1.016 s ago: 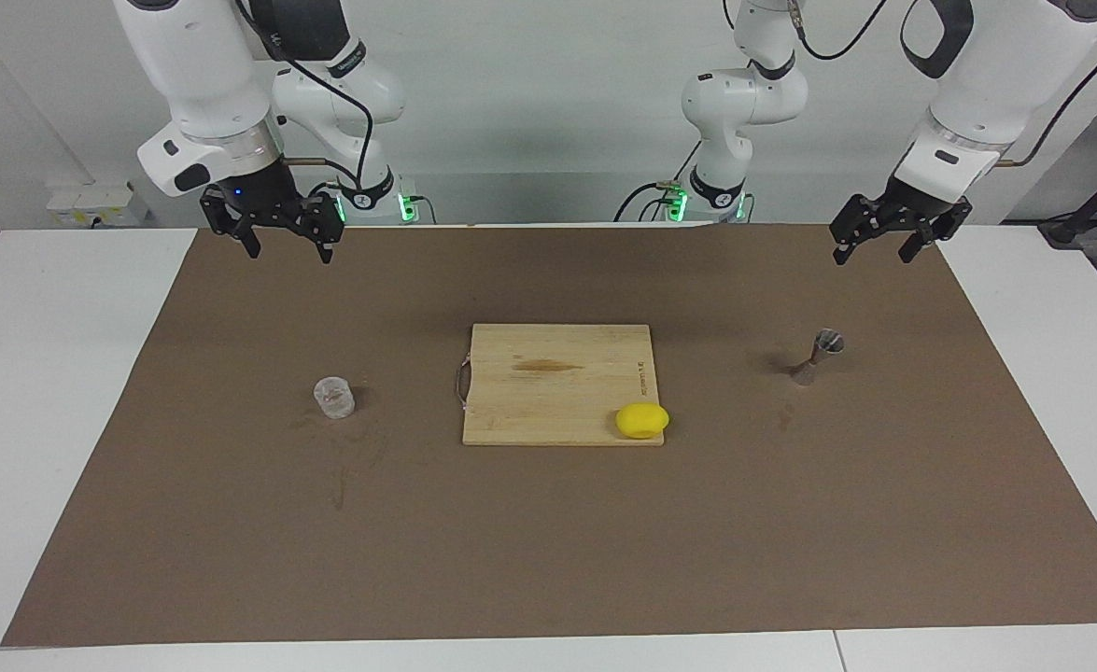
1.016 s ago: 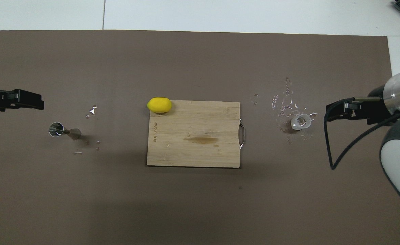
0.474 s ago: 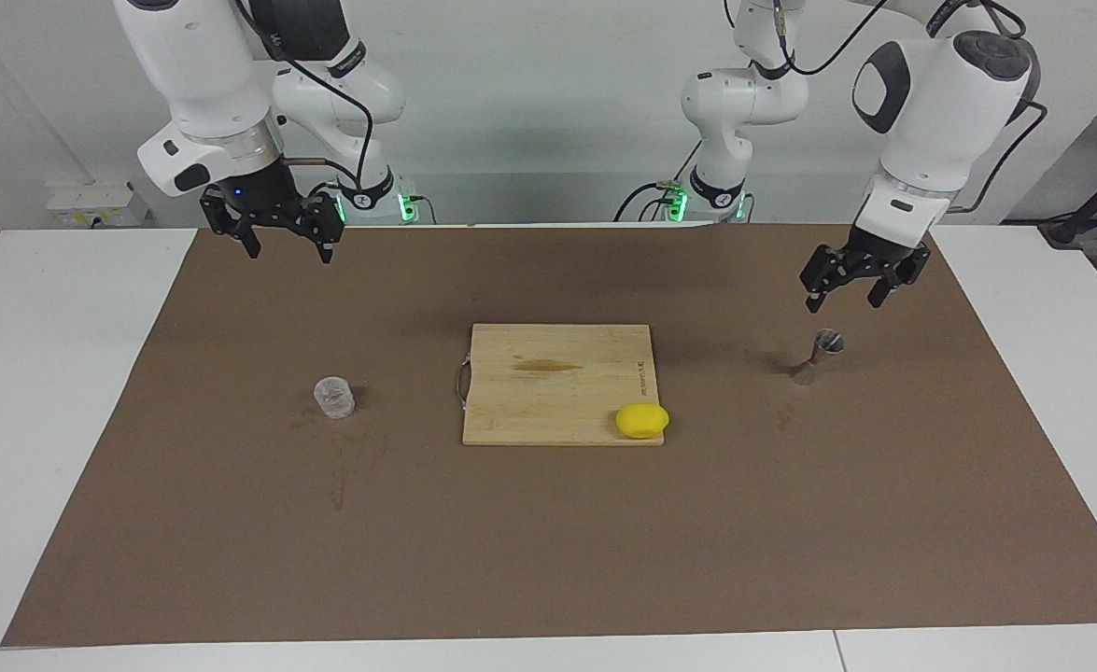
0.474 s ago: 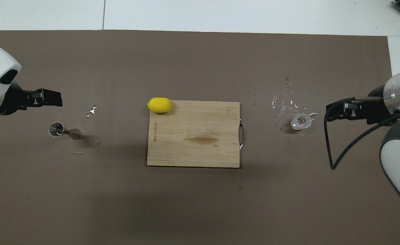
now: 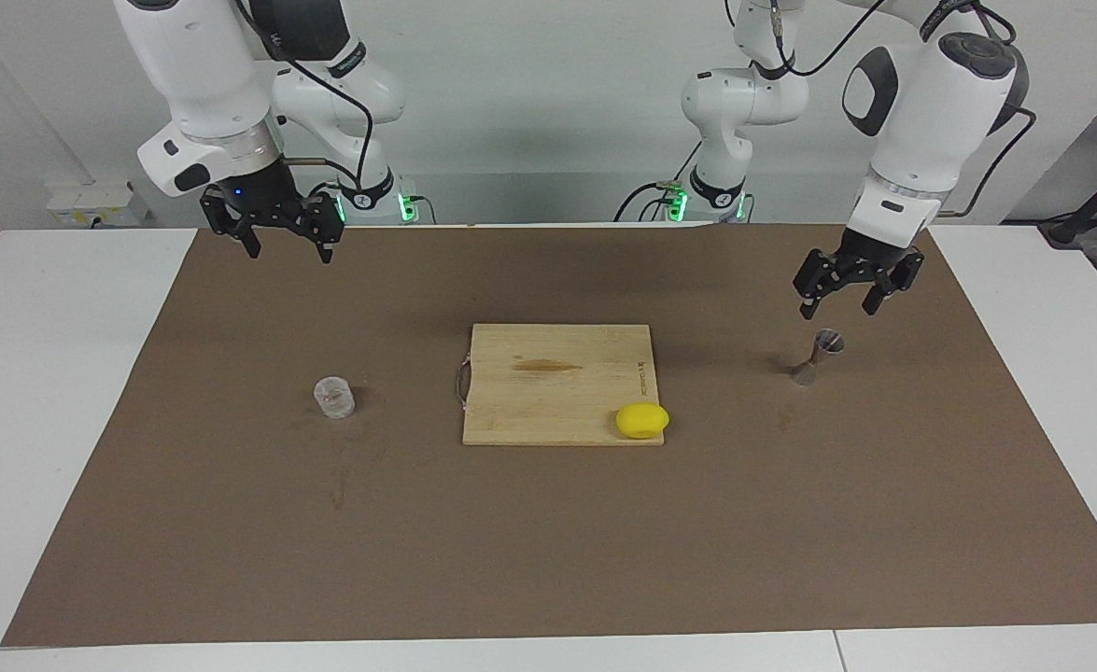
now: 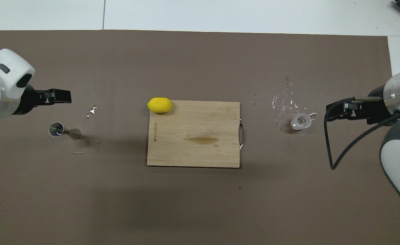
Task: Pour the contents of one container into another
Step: 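Move the left gripper down toward the small metal cup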
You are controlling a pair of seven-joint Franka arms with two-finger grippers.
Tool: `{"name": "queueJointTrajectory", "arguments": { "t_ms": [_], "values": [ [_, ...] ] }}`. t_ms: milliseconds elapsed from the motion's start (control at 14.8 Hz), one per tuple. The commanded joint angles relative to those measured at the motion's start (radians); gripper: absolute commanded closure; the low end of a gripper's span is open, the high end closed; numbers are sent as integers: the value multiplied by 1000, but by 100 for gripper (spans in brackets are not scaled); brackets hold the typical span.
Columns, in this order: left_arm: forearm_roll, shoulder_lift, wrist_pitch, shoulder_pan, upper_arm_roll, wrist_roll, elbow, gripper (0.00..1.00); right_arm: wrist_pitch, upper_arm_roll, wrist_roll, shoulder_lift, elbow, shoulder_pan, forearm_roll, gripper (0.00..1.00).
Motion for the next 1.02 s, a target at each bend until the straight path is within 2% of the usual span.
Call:
{"name": "queueJointTrajectory", "arguments": {
  "t_ms": [0,203,474,745,948],
  "values": [
    [-2,-42,57,11,-1,-5,-81,0,-6,5,11,-16,-12,-12,18,0],
    [-11,-34,36,-4,-7,1,-63,0,-6,5,11,-16,-10,-12,18,0],
    [-16,-45,-88,-40,-12,-2,-60,0,-6,5,11,-16,-10,-12,18,0],
    [-17,-47,-66,-102,-12,-2,-66,0,-6,5,11,-16,-12,-12,18,1],
    [-17,-45,-47,-107,-12,-2,-64,0,-6,5,11,-16,-10,-12,18,1]
  ]
}}
